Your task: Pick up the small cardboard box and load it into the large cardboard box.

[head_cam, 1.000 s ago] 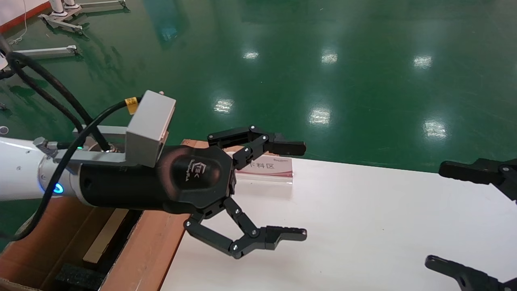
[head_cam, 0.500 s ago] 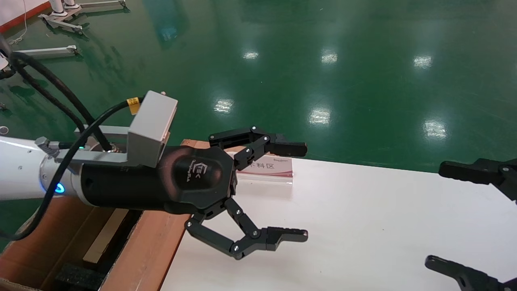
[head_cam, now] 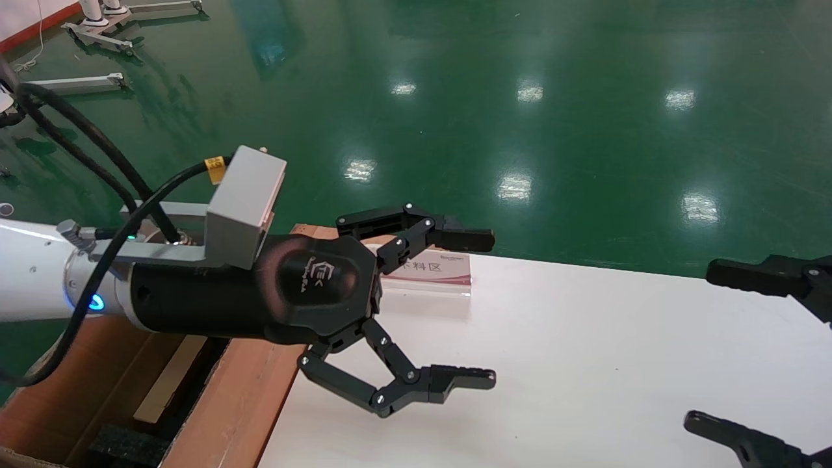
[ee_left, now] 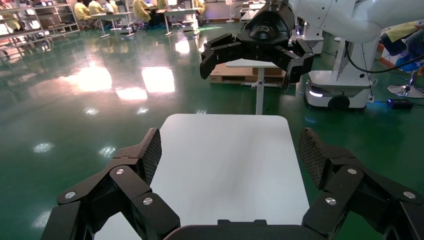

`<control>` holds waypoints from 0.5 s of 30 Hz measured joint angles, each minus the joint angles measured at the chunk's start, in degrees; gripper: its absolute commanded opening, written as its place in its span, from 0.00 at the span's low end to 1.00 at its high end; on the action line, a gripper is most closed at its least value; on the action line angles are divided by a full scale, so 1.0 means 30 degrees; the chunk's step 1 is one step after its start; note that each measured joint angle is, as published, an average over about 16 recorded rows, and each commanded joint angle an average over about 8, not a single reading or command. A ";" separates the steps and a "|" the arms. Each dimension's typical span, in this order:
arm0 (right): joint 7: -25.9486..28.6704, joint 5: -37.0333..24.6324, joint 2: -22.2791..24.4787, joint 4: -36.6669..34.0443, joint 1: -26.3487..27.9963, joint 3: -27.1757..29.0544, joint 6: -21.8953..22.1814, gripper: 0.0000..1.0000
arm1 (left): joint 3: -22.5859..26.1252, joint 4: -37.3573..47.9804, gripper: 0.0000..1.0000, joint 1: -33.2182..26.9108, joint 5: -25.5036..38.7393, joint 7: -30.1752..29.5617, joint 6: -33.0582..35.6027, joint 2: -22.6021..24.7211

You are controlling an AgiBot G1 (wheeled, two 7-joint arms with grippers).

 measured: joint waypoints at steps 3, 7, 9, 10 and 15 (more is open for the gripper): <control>0.0000 0.0000 0.0000 0.0000 0.0000 0.0000 0.0000 1.00 | 0.0006 0.0002 1.00 -0.0003 -0.0003 0.0000 0.0000 0.0000; 0.0000 0.0001 0.0000 0.0000 0.0000 0.0000 0.0000 1.00 | 0.0012 0.0004 1.00 -0.0008 -0.0006 0.0000 0.0000 0.0000; 0.0000 0.0001 0.0000 0.0000 0.0000 0.0000 0.0000 1.00 | 0.0015 0.0004 1.00 -0.0010 -0.0007 0.0000 0.0000 0.0000; 0.0000 0.0001 0.0000 0.0000 0.0000 0.0000 0.0000 1.00 | 0.0017 0.0004 1.00 -0.0011 -0.0007 0.0000 0.0000 0.0000; 0.0000 0.0002 0.0000 0.0000 0.0000 0.0000 0.0000 1.00 | 0.0023 0.0004 1.00 -0.0016 -0.0009 0.0000 0.0000 0.0000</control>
